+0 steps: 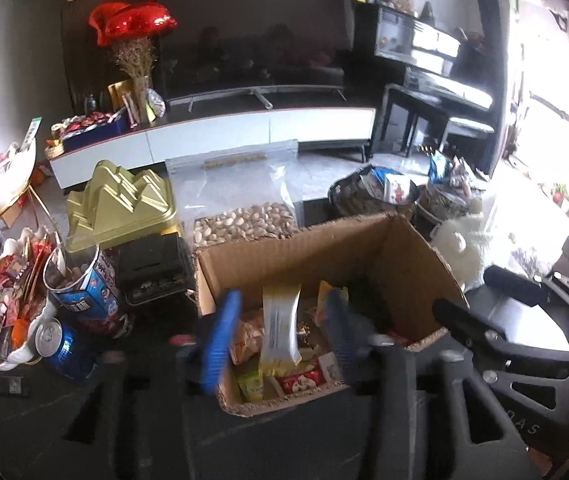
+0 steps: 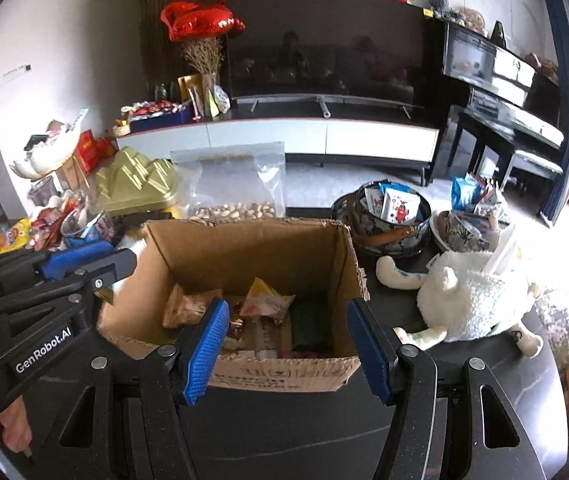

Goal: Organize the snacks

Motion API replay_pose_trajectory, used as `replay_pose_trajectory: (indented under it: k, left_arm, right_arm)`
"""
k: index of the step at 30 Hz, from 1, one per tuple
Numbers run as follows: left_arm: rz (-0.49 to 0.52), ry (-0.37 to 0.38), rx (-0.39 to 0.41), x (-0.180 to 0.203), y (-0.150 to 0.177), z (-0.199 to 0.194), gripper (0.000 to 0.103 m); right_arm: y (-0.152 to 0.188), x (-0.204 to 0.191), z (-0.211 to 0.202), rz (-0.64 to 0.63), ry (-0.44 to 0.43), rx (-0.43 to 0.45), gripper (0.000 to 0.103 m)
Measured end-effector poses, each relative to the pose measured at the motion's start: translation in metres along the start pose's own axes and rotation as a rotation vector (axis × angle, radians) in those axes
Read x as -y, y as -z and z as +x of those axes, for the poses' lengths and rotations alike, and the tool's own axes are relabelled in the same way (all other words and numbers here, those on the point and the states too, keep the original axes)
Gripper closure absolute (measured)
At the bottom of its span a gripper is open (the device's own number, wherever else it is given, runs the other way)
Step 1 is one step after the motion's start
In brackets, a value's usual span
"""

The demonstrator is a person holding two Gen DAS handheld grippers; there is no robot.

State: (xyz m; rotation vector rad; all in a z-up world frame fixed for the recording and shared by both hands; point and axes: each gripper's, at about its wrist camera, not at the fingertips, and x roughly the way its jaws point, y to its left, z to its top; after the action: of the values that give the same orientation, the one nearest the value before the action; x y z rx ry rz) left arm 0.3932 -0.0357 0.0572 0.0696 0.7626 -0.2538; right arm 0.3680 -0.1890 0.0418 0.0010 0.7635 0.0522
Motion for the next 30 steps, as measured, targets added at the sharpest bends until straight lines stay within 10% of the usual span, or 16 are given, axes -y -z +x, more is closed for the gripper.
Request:
replay_pose_trajectory:
  k: [30]
  left_arm:
    - [0.006,-0.211,0.187,0.03,0.096,-0.153,0.002]
  right_arm:
    - [0.08,-0.001,-0.13,0.002,-0.037,0.151,0.017]
